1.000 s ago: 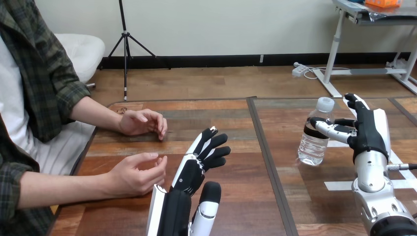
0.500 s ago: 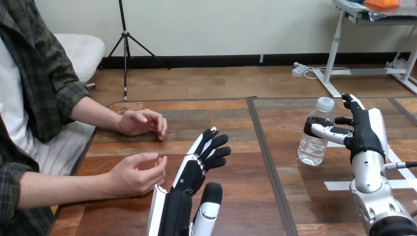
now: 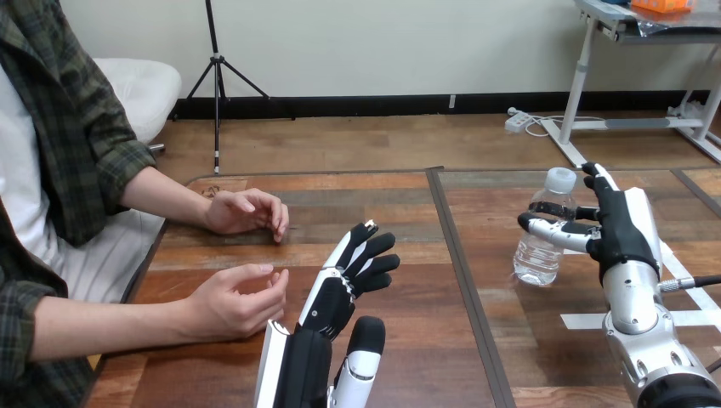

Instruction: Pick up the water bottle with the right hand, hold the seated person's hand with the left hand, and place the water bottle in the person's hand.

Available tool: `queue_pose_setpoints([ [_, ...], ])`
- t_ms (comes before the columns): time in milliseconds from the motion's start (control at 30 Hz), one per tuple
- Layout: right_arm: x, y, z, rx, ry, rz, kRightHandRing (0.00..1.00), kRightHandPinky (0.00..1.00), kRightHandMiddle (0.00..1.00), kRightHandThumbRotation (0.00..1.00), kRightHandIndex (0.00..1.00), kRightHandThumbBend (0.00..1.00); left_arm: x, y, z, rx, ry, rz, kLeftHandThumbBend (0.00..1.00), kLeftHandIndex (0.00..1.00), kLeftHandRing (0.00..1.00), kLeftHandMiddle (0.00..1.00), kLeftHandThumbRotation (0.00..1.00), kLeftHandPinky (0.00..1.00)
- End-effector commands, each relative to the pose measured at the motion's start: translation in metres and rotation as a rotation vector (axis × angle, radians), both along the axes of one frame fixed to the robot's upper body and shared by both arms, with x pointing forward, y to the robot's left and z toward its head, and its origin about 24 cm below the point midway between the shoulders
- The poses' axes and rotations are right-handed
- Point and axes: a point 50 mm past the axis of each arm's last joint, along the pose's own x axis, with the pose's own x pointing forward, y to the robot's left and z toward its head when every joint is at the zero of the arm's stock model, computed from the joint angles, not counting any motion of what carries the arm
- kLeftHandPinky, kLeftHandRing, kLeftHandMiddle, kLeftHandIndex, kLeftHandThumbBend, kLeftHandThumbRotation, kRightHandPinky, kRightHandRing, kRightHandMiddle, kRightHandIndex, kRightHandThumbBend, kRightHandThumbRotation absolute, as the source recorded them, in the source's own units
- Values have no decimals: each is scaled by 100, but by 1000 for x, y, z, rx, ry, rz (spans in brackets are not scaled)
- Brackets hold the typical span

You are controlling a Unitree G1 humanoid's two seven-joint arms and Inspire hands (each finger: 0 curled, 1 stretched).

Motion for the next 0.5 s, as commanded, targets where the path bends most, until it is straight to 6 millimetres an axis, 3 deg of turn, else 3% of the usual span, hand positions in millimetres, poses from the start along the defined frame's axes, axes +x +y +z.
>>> queue_pose_setpoints([
  [0,22,2,36,-49,-98,49,89,76,97,0,96,70,2,-9,11,-92,-30,59,45,90,80,85,94,76],
  [467,23,3,34,-145,-71,95,98,85,99,3,97,74,1,-9,11,-94,-27,59,46,90,81,86,94,77],
])
